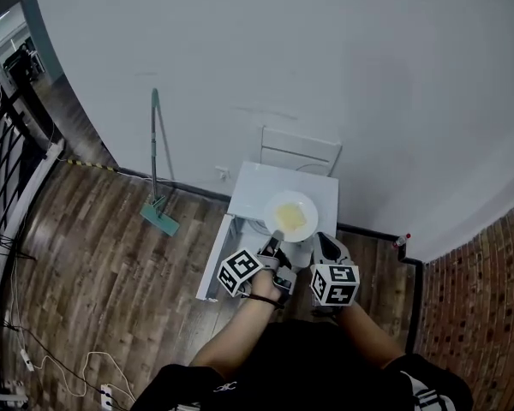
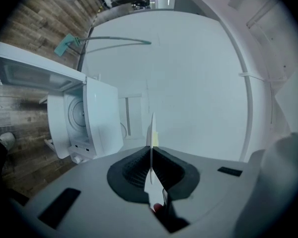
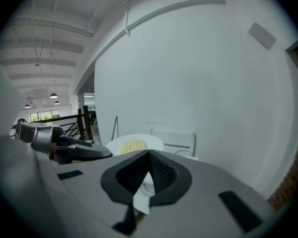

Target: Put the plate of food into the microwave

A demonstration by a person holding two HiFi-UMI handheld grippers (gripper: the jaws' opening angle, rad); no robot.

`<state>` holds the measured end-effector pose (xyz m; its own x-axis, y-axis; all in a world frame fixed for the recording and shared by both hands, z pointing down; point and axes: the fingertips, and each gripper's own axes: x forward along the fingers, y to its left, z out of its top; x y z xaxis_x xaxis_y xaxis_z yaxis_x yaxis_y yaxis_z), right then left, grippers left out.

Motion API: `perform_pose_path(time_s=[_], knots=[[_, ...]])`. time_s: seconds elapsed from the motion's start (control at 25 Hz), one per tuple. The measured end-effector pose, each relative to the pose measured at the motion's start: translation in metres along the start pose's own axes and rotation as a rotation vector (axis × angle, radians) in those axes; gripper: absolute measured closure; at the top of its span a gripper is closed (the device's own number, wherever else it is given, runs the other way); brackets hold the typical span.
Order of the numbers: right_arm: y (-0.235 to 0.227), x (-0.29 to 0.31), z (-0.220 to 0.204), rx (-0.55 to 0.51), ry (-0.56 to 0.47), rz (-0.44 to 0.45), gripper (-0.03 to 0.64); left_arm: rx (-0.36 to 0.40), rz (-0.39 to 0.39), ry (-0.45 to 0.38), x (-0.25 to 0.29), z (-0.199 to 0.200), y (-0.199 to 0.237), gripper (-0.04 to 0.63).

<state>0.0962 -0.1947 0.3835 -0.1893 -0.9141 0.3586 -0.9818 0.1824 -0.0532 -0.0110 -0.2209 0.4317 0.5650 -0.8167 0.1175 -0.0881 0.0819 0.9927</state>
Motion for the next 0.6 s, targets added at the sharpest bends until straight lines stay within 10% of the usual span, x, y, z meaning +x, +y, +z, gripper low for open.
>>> perform_pose_path(time_s=[0.6], knots=[[-0.009, 0.053, 0.001, 0.001, 0.02, 0.123, 0.607, 0.003, 0.039, -0.111, 0.027, 0.029, 0.017, 0.583]])
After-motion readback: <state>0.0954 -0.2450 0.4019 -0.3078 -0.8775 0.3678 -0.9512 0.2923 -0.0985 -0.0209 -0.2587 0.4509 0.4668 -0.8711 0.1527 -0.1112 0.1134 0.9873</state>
